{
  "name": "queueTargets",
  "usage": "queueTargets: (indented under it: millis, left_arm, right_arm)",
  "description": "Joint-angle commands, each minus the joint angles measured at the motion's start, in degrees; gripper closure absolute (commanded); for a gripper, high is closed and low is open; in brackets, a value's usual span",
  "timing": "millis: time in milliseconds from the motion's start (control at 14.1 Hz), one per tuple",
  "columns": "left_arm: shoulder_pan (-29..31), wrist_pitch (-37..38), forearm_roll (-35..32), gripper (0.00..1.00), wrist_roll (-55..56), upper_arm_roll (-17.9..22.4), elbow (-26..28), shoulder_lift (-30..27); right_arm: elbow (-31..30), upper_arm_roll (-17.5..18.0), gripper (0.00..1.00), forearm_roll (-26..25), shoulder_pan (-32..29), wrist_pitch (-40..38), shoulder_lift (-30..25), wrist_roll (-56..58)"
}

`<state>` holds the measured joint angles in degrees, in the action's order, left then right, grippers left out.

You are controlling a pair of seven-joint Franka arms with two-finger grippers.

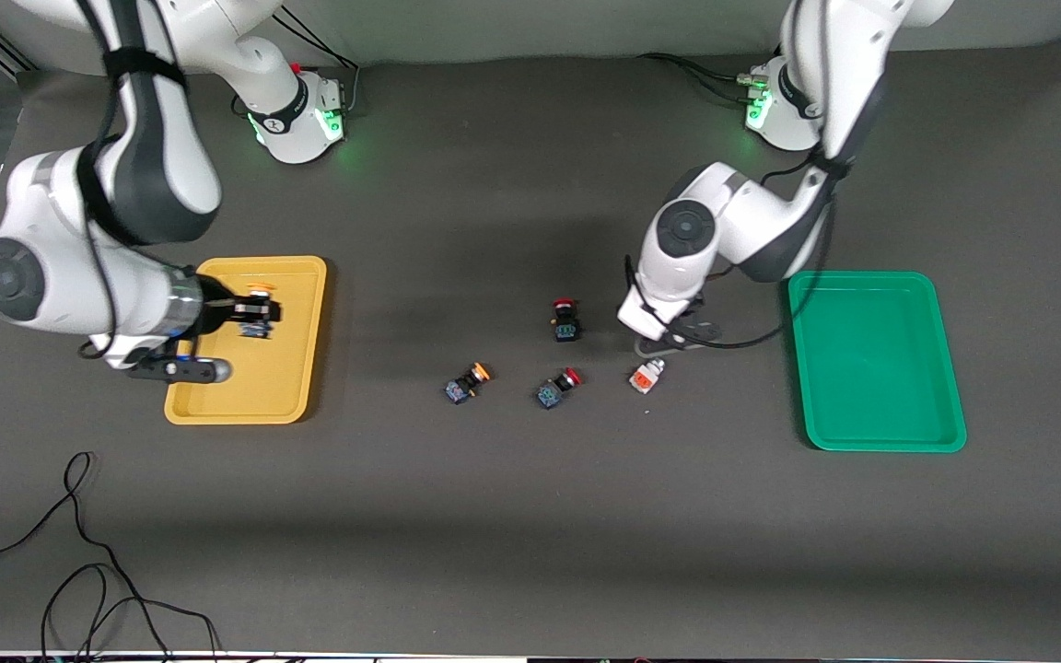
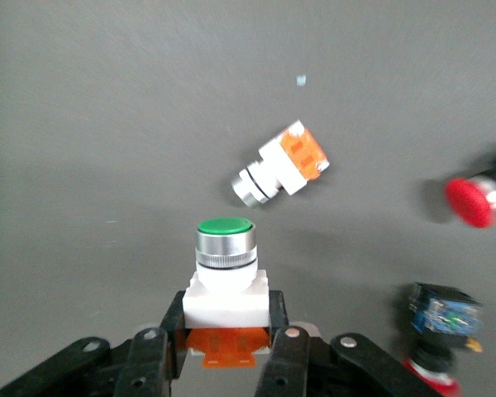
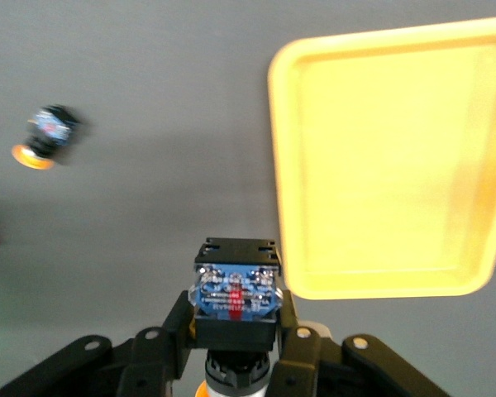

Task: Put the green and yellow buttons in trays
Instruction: 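Carry the yellow button to the yellow tray while the left gripper carries the green button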

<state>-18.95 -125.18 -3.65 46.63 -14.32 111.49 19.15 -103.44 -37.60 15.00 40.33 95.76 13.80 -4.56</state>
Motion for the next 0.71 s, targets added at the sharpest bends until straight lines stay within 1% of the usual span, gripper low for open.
queueTargets:
  millis: [0,142,283,354,495,566,637]
  left_arm:
    - [5.6,12.9,5.6,0.78,-10.1,-0.2,-7.1,-3.8]
    - [11.8,18.4,5.9,0.78,-17.8,-0.2,-7.3,-6.8]
    - [19.2,22.9,5.7,0.78,-27.8,0.1,-6.9,-8.8]
    - [22.9,23.2,5.1,0.78,-32.2,0.1,-6.6,-8.9]
    - [28.0,21.0,1.6,0.78,-38.6,0.1,-5.6,-8.0]
    - [29.9,17.9,0.2,0.78,-40.8,0.1,-4.5,-6.8]
    - [31.5,13.7,0.0,0.78,-43.2,0.1,-2.1,-5.8]
  right_arm:
    - [-3.7,-3.1,1.00,0.9,0.5,1.6,0.5,4.6]
    - [-5.7,-4.9,1.00,0.6,-2.2,4.1,2.0,11.7]
    - [-6.7,-5.0,1.00,0.6,-5.8,7.2,5.2,15.5]
    - [-7.6,-5.0,1.00,1.1,-7.0,9.8,7.0,17.5]
    - [-9.9,-4.9,1.00,1.5,-10.0,16.1,9.8,22.5]
    - [-10.3,-4.9,1.00,2.2,-11.3,18.3,11.6,24.2]
    - [-10.3,-4.9,1.00,4.0,-11.9,19.1,13.3,26.1]
